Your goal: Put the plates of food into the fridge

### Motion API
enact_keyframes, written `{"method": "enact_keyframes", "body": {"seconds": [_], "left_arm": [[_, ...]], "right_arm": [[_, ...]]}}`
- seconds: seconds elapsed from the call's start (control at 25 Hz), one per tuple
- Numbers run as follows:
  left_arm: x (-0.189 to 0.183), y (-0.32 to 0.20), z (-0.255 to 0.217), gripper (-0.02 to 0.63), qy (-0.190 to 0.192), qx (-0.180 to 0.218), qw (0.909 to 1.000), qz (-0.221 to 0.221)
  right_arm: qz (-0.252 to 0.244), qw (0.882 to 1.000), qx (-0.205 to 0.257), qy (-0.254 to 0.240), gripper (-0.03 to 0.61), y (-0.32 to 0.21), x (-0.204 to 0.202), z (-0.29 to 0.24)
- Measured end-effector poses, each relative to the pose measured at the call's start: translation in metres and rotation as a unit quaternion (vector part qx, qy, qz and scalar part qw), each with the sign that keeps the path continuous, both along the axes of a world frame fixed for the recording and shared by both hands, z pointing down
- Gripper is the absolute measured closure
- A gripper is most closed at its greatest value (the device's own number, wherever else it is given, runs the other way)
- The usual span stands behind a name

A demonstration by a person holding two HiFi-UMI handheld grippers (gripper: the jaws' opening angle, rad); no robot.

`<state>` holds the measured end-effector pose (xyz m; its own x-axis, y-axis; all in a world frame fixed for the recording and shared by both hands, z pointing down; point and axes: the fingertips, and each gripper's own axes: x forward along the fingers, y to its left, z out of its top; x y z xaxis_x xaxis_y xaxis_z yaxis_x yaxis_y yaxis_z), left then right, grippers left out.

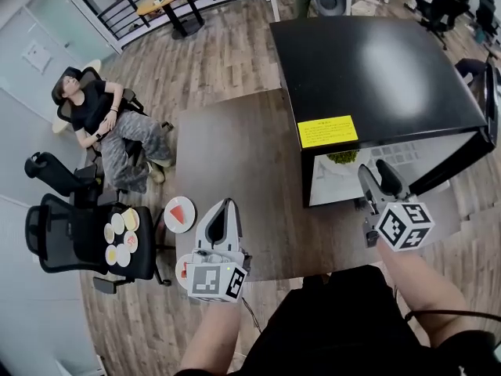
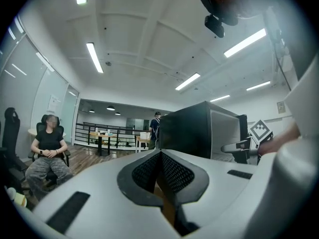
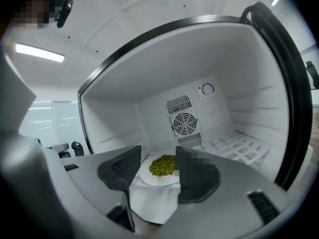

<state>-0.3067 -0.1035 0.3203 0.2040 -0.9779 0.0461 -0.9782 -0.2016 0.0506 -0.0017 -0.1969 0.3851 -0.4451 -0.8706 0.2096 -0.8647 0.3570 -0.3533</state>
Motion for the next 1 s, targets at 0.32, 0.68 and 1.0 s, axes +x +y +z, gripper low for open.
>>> {"method": "enact_keyframes", "body": {"seconds": [0.32, 0.68, 1.0], "left_arm": [[-0.008, 0.028, -0.031, 0.607, -0.017, 0.012, 0.9979, -0.062], [-0.023, 0.094, -0.04, 0.607, -0.037, -0.001, 0.9842, -0.173], [-0.045, 0.137, -0.031, 0.607, -0.044, 0.001, 0.9709, -0.235]], "right_arm": [[-0.063, 0.998, 0.025, -0.005, 0.353, 0.0, -0.008, -0.01], [-0.176, 0.984, 0.025, -0.018, 0.353, 0.016, -0.055, -0.018], [-0.241, 0.97, 0.032, -0.017, 0.353, 0.039, -0.088, -0.01]]}}
